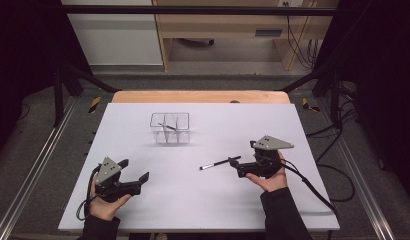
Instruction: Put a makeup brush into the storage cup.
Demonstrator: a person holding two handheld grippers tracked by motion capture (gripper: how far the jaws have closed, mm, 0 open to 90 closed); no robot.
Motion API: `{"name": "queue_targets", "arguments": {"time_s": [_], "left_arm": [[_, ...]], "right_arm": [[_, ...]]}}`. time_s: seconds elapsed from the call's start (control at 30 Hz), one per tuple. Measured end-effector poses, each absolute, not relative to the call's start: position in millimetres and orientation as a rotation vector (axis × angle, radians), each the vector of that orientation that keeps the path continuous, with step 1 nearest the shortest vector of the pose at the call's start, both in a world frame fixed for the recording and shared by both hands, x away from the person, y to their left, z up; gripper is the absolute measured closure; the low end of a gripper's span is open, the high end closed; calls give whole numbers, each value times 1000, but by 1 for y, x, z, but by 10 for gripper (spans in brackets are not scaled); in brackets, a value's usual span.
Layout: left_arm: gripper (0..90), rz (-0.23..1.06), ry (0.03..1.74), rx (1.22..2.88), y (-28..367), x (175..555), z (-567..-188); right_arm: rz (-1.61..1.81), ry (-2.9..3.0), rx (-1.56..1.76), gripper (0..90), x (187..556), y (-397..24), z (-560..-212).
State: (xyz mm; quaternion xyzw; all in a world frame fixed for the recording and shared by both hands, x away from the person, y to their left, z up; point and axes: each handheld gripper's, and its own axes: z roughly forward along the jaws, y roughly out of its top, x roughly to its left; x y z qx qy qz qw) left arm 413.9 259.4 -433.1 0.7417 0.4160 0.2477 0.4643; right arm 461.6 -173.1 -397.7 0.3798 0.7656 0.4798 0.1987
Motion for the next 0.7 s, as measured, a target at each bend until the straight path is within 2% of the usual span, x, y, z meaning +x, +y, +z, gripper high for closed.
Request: {"name": "queue_targets", "arguments": {"time_s": [0.7], "left_arm": [[115, 614, 1030, 1805, 264, 414, -432]], "right_arm": [[1272, 2249, 1087, 52, 490, -140, -429]]}}
